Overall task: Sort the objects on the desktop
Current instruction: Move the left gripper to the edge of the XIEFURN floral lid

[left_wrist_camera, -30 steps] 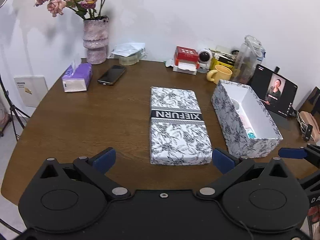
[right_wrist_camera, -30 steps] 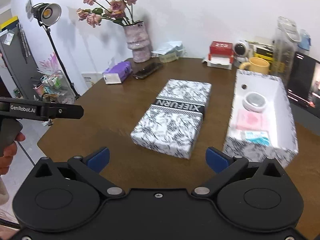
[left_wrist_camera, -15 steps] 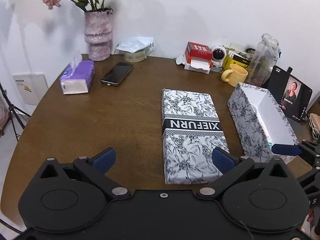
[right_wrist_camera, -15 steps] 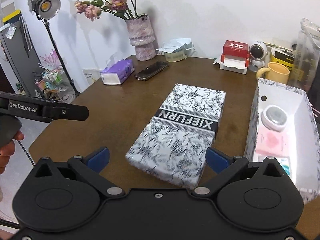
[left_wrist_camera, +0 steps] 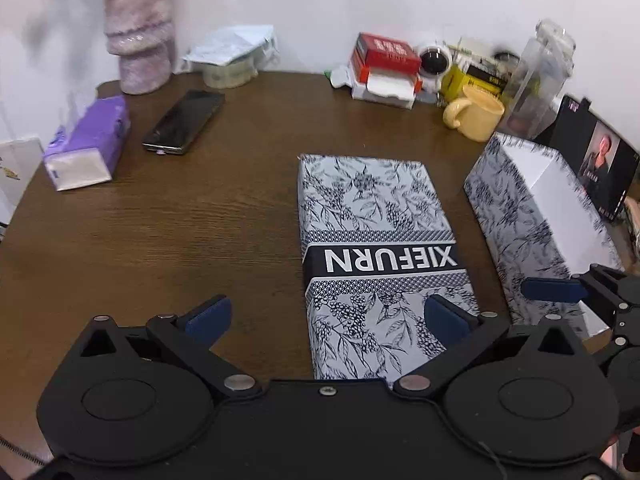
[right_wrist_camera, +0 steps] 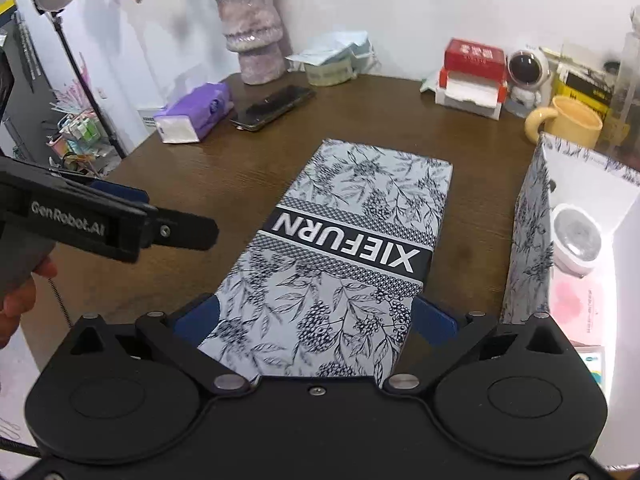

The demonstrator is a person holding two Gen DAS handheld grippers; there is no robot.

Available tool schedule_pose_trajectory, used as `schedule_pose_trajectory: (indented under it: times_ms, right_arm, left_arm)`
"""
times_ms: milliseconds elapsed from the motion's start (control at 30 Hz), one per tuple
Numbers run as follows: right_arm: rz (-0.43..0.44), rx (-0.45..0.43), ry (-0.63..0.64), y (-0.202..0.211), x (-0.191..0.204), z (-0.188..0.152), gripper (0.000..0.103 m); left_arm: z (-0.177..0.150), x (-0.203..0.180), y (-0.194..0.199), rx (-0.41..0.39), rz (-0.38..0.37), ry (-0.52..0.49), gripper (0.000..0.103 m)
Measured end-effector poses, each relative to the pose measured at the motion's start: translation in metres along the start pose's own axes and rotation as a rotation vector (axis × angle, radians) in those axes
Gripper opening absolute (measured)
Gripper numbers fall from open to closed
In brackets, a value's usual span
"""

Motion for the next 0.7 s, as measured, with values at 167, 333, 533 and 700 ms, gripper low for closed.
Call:
schedule_pose_trajectory:
  times_ms: [167,333,533,700]
  right_arm:
    - [0.014,0.053,-0.035,-0.022,-0.002,-0.002,0.103]
    - [0.009,0.081,-0.062,-0.038,-0.006,-0.003,0.103]
    - [0.01,0.112,-0.085,-0.055,-0.008,-0.004,0.103]
    - [0.001,0.13,-0.102,-0.066,-0.011,-0.005,0.103]
  left_arm:
    - [0.006,0.001,-0.028,0.046,0.002,-0.03,0.103]
    - [0.01,0.003,-0.051,0.083,-0.005,-0.034,0.103]
    - [0.009,0.006,-0.071,0.124,-0.019,-0.036,0.103]
    - [0.008,0.005,-0.085,0.15,-0.042,-0.026,0.103]
Point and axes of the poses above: each gripper's, at about its wrist camera, not at the fingertips, and y roughly against the way its jaws point, x to its left, z to its top, the point moved 7 cm from there along -y, roughly the way its jaws point, and after that the axes turned 14 degrees about -z, right-handed, at the moved point
